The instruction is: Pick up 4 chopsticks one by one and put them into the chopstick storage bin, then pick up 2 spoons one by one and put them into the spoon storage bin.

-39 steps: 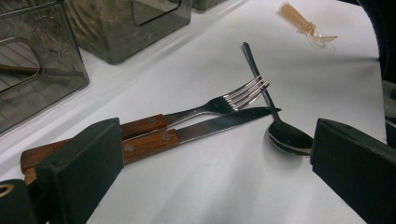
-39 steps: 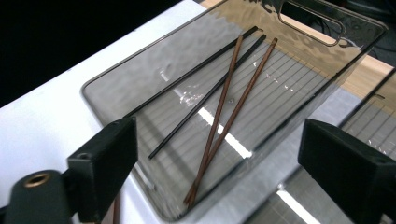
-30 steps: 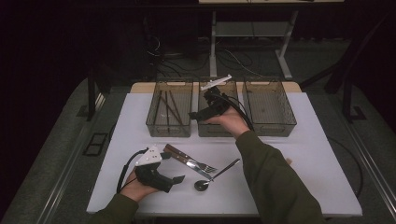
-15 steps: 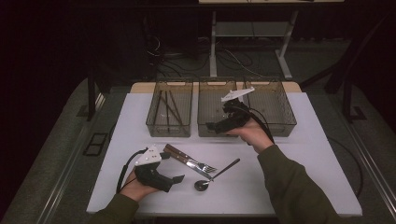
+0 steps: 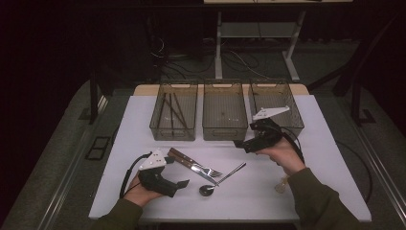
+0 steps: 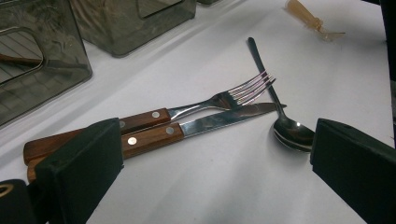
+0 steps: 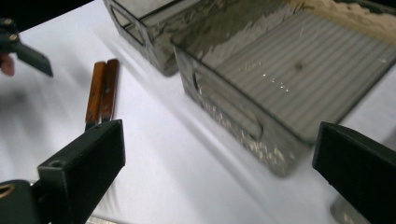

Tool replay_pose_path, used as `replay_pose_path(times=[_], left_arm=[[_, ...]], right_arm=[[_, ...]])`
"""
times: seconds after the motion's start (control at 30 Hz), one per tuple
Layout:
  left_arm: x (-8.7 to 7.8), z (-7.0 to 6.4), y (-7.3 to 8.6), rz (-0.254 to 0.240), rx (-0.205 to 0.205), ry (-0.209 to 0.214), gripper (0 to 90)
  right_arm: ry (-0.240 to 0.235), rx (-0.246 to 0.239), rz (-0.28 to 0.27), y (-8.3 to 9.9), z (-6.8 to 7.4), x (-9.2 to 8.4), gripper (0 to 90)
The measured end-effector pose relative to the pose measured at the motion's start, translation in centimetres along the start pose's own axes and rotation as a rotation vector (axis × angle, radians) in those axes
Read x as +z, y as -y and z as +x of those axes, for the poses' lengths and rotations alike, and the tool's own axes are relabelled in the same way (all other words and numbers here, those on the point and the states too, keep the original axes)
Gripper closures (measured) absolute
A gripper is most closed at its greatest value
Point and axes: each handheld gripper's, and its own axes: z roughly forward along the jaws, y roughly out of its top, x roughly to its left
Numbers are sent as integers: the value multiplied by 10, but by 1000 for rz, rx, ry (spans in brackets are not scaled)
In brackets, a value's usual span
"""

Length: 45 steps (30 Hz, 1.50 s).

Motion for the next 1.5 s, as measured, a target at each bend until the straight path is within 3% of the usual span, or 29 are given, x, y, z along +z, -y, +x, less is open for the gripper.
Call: replay_pose_path(times=[0.4,0.9,1.13,1.33,1.5], left_arm=[[2,-1,0,3,-3,-2,13],[3,-2,0,17,-4,1,19],[5,-4,-1,33,-5,4,36],[10,-8,-4,59,0,1,97],[15,-13,-6,71,6,24,153]], right_arm=[[13,16,-18,42,-1,-24,53],[64,71,-98,103,-5,-53,53],[80,79,-90,126,-3,-61,52],[84,96,-90,131,-4,-64,52],[81,92,-84,130,-3,-61,52]])
